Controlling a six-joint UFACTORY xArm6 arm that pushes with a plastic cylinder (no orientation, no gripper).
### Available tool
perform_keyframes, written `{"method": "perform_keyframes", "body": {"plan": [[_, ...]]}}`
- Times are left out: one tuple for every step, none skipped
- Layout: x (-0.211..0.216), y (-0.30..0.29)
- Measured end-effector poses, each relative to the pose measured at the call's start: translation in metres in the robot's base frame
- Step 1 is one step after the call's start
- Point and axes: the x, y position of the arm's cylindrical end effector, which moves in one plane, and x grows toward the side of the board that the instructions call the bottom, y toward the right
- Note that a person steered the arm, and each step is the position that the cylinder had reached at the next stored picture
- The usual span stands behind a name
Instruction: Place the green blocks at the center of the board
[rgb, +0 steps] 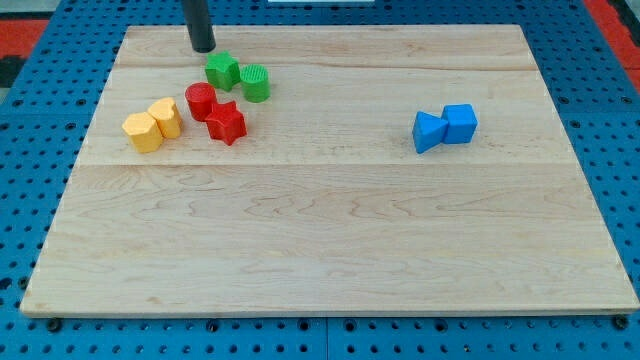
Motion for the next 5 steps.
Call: {"method": "perform_keyframes", "body": {"plan": [[0.038, 0.055], [0.057, 0.1], [0.09, 0.149], [0.104, 0.124], [0.109, 0.093]]}}
